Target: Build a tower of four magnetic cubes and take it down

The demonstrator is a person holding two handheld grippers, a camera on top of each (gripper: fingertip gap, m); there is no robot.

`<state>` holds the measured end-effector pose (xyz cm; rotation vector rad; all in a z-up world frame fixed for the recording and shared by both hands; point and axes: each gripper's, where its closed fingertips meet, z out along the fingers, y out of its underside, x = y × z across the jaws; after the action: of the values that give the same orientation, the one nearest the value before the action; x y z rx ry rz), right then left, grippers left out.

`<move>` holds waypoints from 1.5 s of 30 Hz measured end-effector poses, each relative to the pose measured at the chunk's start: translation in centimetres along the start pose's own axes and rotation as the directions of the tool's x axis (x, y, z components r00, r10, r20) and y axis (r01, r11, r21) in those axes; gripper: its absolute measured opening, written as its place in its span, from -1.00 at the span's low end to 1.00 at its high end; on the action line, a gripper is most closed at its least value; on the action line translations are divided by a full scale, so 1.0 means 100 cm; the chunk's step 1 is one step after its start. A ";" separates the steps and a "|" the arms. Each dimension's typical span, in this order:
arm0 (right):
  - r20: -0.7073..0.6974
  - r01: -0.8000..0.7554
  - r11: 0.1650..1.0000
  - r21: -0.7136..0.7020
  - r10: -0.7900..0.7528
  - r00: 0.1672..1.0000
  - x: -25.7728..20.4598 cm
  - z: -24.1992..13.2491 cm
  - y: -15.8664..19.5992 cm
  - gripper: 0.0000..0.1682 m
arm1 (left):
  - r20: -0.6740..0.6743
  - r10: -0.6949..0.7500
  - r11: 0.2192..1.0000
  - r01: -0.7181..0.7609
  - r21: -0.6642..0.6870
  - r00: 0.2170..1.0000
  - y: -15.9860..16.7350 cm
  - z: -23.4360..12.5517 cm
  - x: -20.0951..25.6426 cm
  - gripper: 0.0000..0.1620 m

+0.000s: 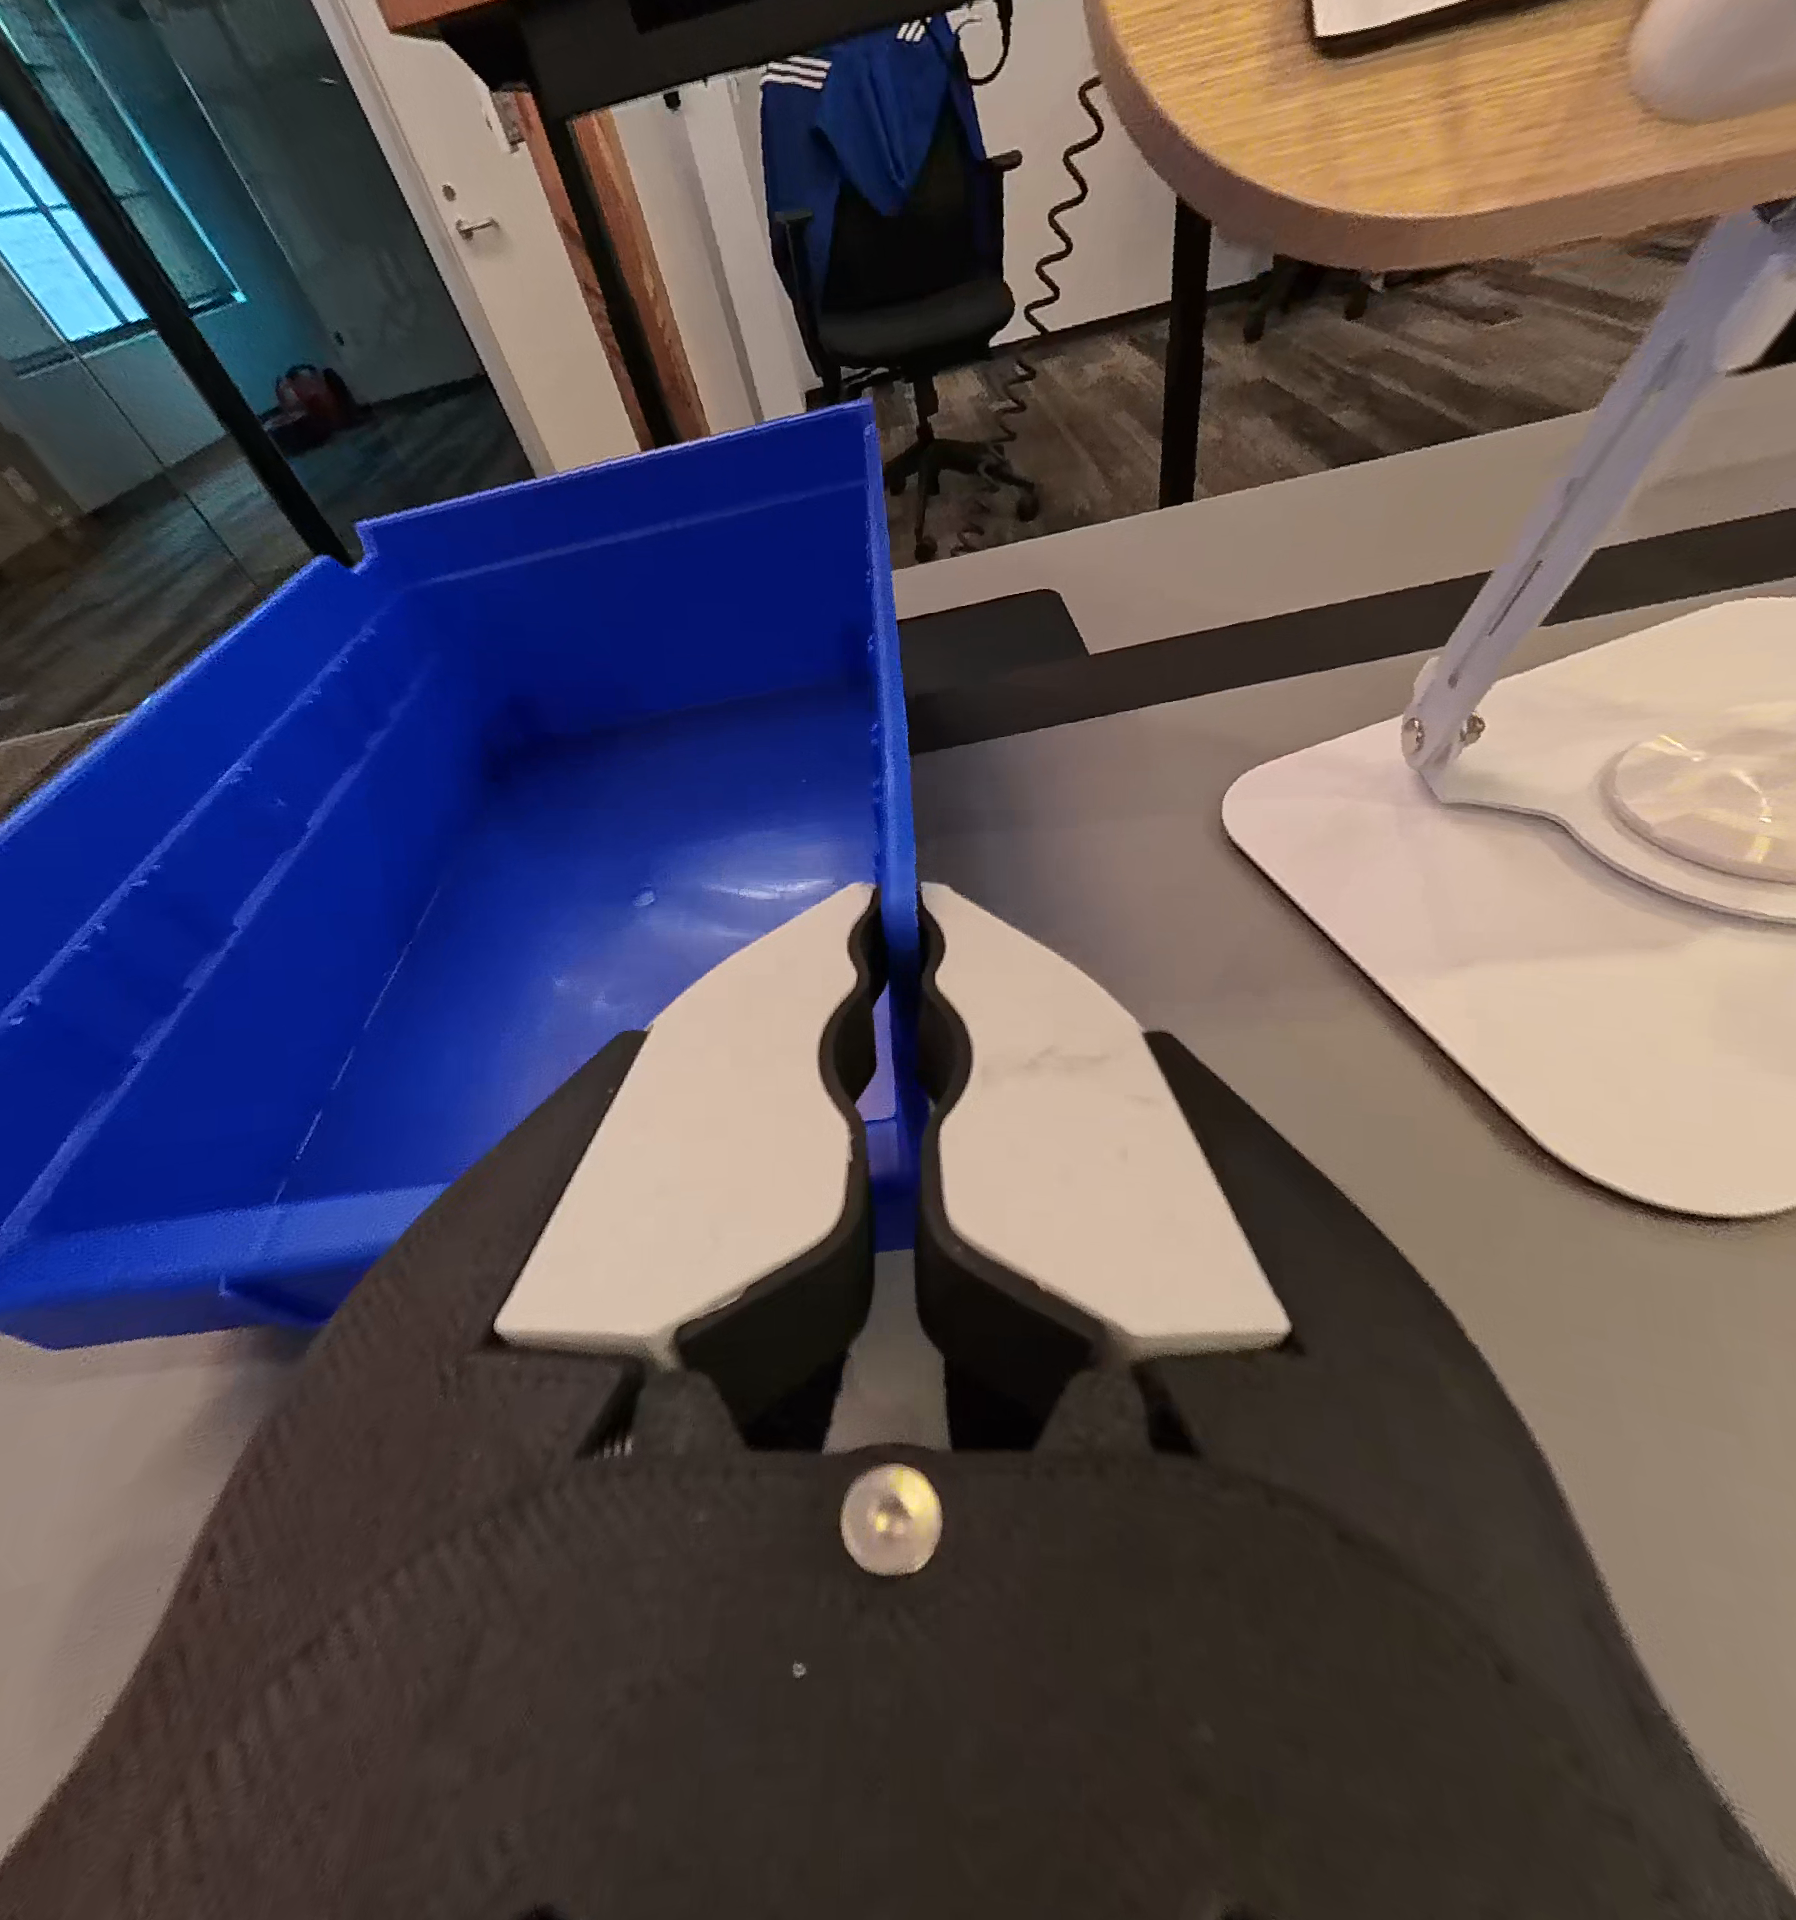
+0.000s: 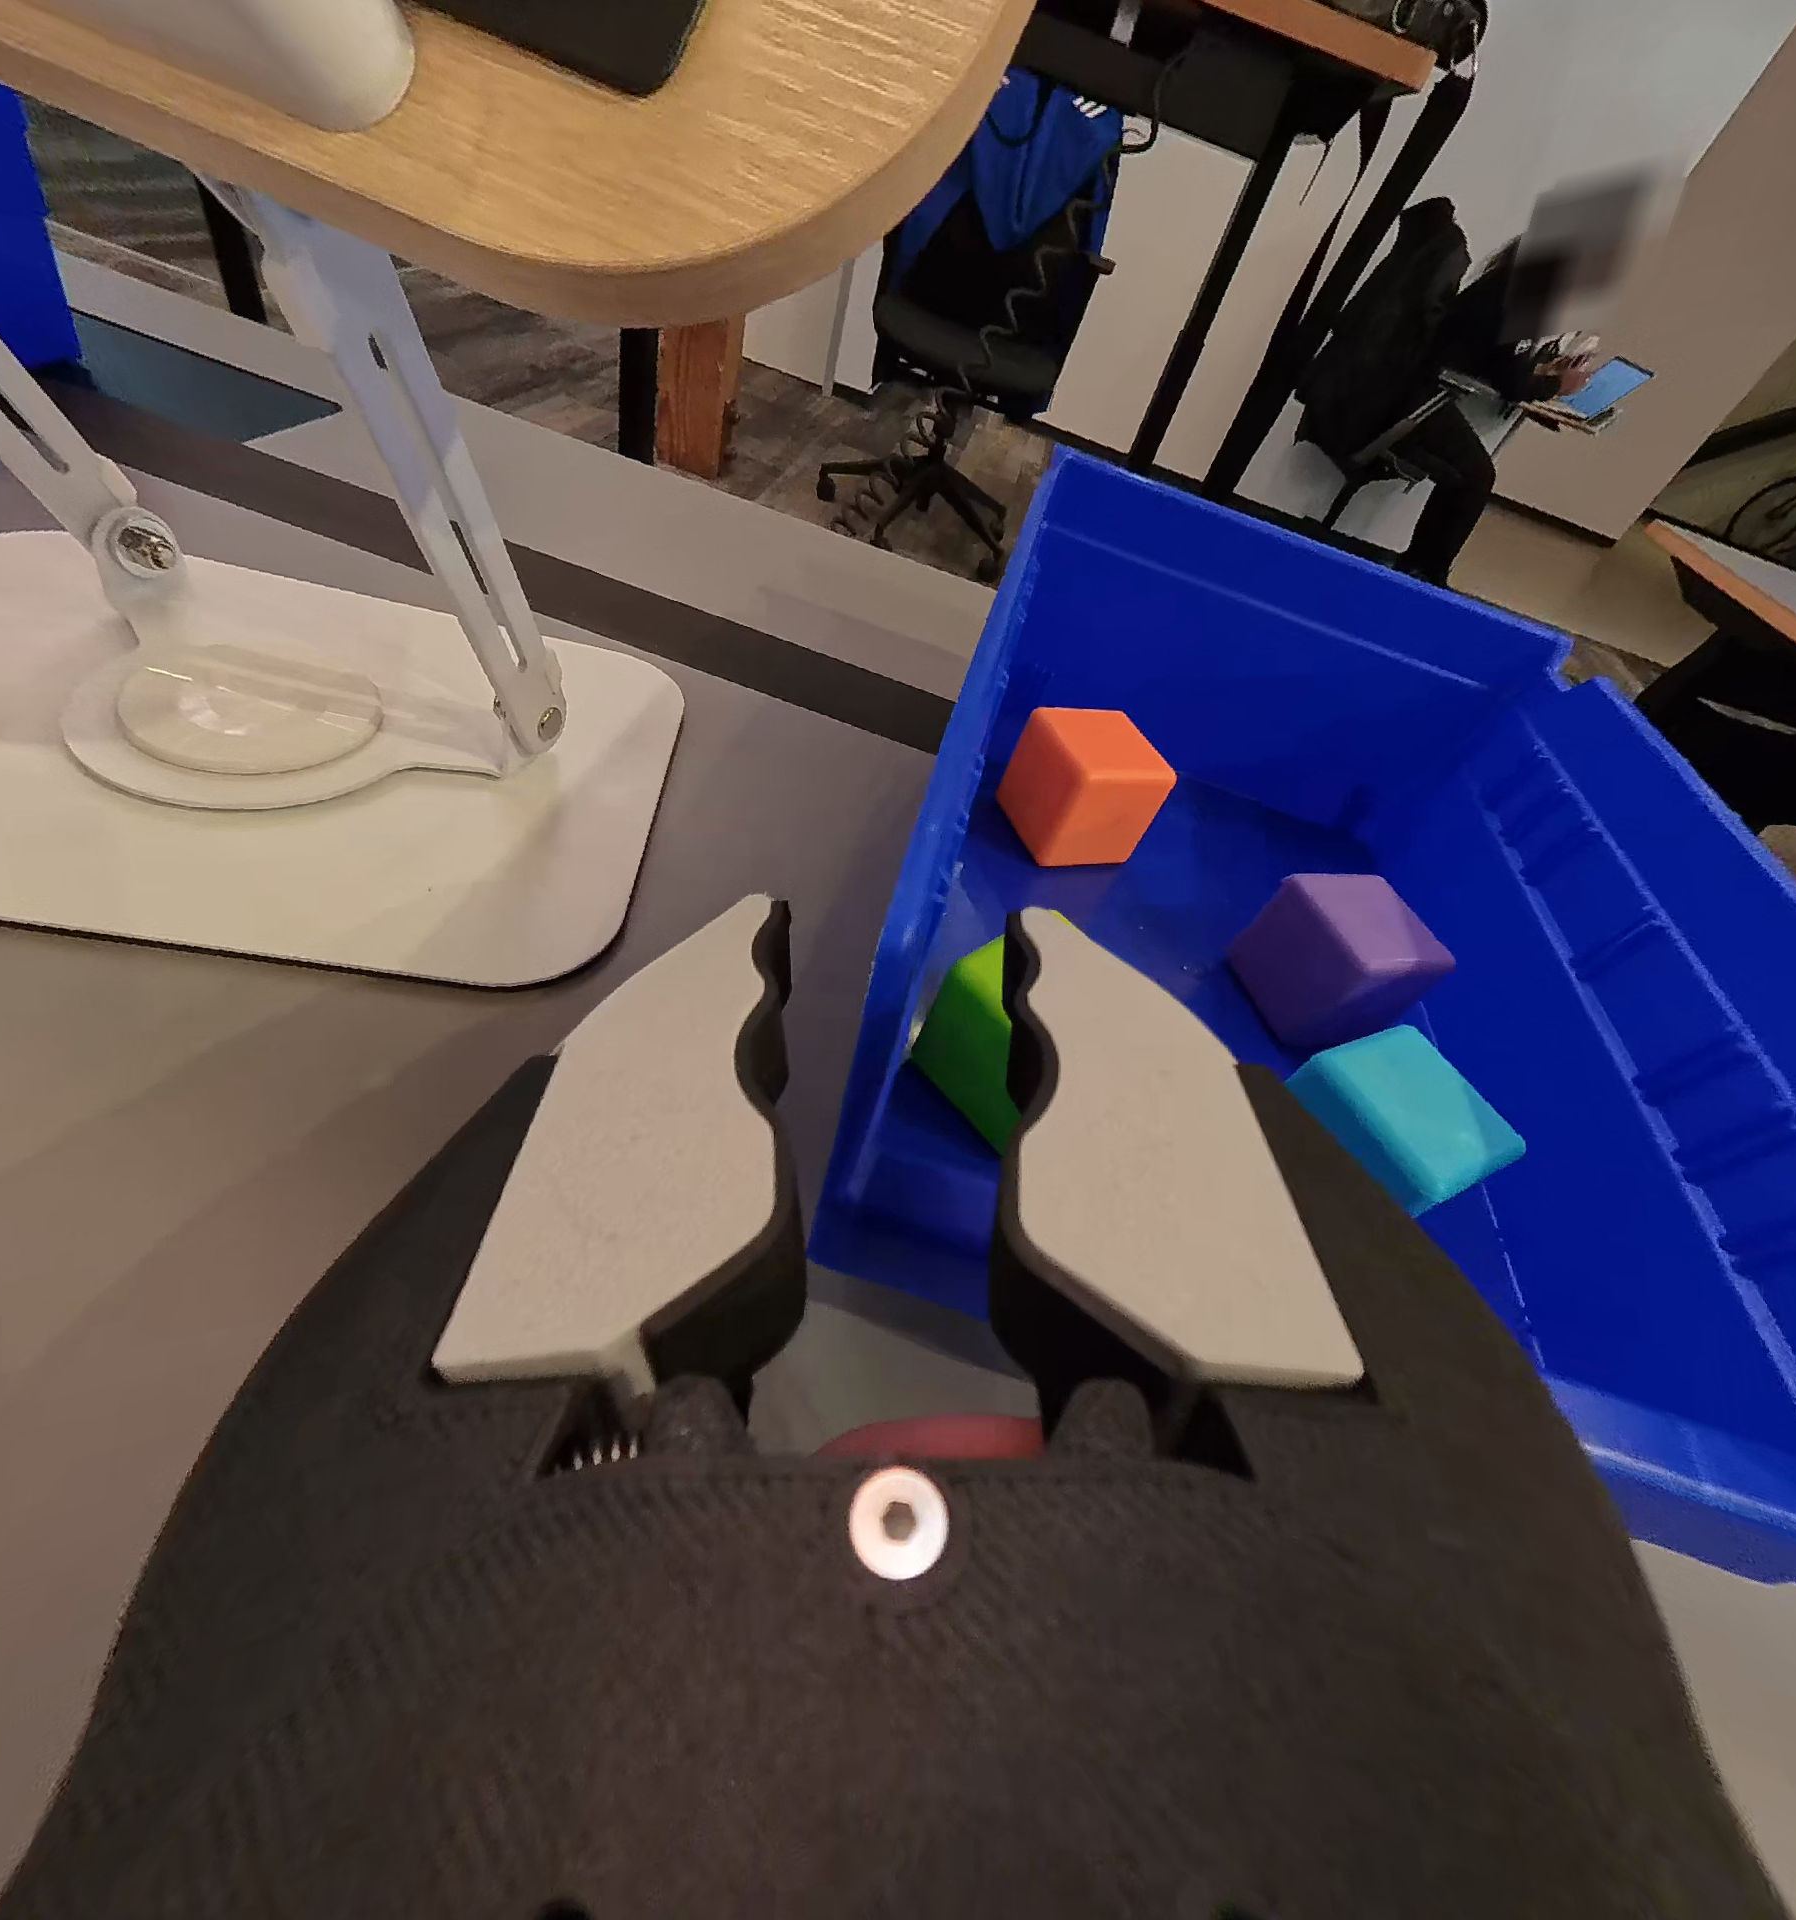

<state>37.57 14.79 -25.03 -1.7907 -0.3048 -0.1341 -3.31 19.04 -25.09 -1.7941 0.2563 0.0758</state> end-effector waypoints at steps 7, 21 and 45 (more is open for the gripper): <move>0.036 -0.085 0.996 0.010 0.084 0.996 0.000 0.002 -0.001 -0.54 | -0.035 0.007 1.000 -0.007 0.006 0.999 0.006 -0.023 -0.002 -0.97; -0.001 -0.010 0.999 -0.031 0.010 1.000 -0.004 0.005 0.002 -0.65 | -0.046 -0.004 1.000 0.004 0.003 0.999 0.011 -0.035 -0.007 -0.97; 0.030 -0.043 0.997 -0.064 0.045 0.999 0.003 -0.048 0.017 -0.96 | -0.063 -0.006 1.000 0.008 0.028 0.998 0.020 -0.087 -0.008 -0.98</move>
<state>38.67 9.80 -25.38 -1.8622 -0.2862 -0.0852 -5.23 10.31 -24.83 -1.7712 0.2945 0.0105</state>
